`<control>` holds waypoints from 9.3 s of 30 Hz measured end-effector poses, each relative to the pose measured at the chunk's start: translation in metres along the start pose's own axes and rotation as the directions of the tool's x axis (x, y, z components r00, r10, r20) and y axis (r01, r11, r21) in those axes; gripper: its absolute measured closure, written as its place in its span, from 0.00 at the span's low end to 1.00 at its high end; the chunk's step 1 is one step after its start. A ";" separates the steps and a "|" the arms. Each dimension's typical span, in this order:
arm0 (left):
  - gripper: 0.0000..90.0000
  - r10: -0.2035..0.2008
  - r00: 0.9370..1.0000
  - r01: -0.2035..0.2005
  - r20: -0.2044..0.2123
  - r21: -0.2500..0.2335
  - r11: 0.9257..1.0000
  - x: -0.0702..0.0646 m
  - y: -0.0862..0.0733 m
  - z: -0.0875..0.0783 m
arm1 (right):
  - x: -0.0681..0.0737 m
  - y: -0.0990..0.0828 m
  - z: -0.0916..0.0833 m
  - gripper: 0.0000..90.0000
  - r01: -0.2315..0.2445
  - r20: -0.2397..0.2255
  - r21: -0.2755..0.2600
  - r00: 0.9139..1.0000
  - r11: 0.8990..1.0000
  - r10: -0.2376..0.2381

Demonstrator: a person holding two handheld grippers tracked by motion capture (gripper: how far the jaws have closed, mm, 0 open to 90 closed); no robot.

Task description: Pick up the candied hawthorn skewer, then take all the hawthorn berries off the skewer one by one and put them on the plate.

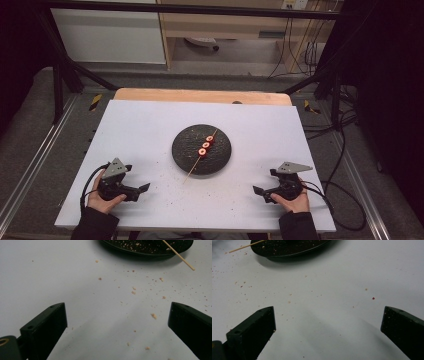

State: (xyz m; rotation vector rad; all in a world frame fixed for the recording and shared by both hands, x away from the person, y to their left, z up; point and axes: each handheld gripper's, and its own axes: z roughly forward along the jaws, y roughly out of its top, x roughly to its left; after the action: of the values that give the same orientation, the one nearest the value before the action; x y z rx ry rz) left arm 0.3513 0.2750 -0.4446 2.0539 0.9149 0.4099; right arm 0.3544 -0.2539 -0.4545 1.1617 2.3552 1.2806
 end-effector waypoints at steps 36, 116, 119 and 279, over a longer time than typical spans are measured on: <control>0.02 0.002 1.000 -0.002 -0.001 0.032 0.999 -0.036 0.041 0.016 | -0.001 0.002 -0.004 0.01 0.002 0.012 -0.016 1.000 1.000 -0.002; 0.97 -0.033 0.998 0.049 -0.061 0.287 0.957 -0.088 0.125 0.135 | -0.001 0.003 -0.004 0.01 -0.003 0.014 -0.010 1.000 1.000 0.003; 0.98 -0.036 0.998 0.050 -0.057 0.264 0.963 -0.087 0.124 0.133 | -0.001 0.003 -0.004 0.01 0.000 0.014 -0.012 1.000 1.000 0.001; 0.98 0.004 0.997 0.008 0.073 -0.164 0.986 -0.090 0.040 0.023 | 0.024 0.163 0.077 0.68 -0.213 -0.119 -0.187 0.974 0.959 0.193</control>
State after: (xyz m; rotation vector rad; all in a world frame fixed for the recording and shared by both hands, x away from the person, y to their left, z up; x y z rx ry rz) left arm 0.3215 0.1807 -0.4227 1.9046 0.8124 0.3930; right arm 0.4665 -0.1391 -0.3684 1.3303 2.1546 1.6359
